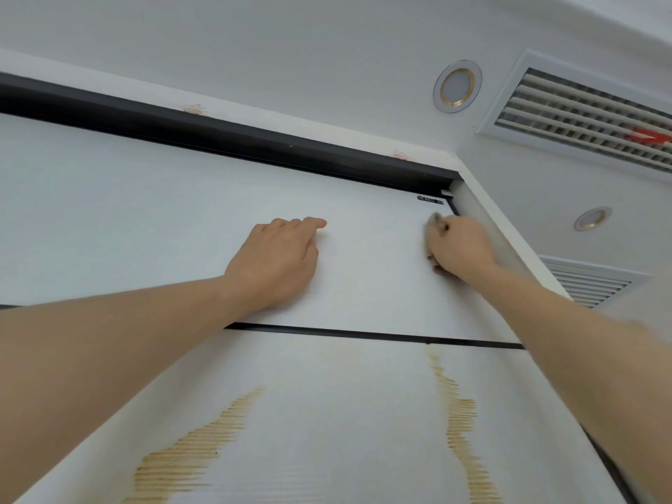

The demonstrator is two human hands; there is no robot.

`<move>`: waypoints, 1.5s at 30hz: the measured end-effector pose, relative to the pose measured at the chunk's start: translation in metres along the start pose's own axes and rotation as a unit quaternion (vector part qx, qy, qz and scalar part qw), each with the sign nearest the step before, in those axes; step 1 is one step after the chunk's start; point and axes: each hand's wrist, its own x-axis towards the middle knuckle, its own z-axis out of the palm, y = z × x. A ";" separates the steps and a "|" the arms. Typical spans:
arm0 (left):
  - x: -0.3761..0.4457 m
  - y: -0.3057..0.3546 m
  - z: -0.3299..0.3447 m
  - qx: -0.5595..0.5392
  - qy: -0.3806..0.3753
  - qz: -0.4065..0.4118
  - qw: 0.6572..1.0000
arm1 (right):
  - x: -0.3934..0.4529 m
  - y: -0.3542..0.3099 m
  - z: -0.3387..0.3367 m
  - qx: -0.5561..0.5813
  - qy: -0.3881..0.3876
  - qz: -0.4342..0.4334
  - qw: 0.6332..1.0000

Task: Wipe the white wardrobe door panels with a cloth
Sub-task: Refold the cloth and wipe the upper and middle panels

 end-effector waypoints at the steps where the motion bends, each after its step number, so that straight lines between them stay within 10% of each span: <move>1: 0.000 -0.001 -0.003 -0.024 0.003 -0.009 1.000 | -0.008 -0.019 0.006 -0.005 -0.006 -0.033 0.999; 6: -0.002 -0.003 -0.009 -0.102 0.024 -0.042 0.994 | -0.121 -0.093 0.016 0.069 -0.204 -0.329 0.919; 8: -0.002 -0.001 -0.012 -0.107 0.024 -0.047 0.993 | -0.107 -0.078 0.018 0.037 -0.171 -0.370 0.913; 16: -0.002 0.001 -0.005 -0.090 0.105 -0.069 0.988 | 0.067 0.013 0.015 -0.056 -0.026 0.023 0.998; 26: -0.007 -0.004 -0.016 -0.184 0.204 -0.124 0.953 | -0.093 -0.113 0.038 0.030 -0.184 -0.366 0.912; 34: 0.001 -0.039 -0.064 -0.159 0.036 -0.103 0.981 | 0.040 -0.010 0.026 -0.050 -0.014 0.093 0.994; 38: 0.002 -0.104 -0.090 0.012 -0.034 -0.114 0.993 | -0.030 -0.113 0.045 -0.028 -0.061 -0.093 0.993; 42: -0.011 -0.137 -0.088 0.115 -0.026 -0.076 0.990 | -0.160 -0.167 0.038 -0.025 -0.178 -0.387 0.904; 45: -0.005 -0.146 -0.093 0.128 -0.022 -0.064 0.989 | -0.119 -0.129 0.034 -0.072 -0.115 -0.303 0.943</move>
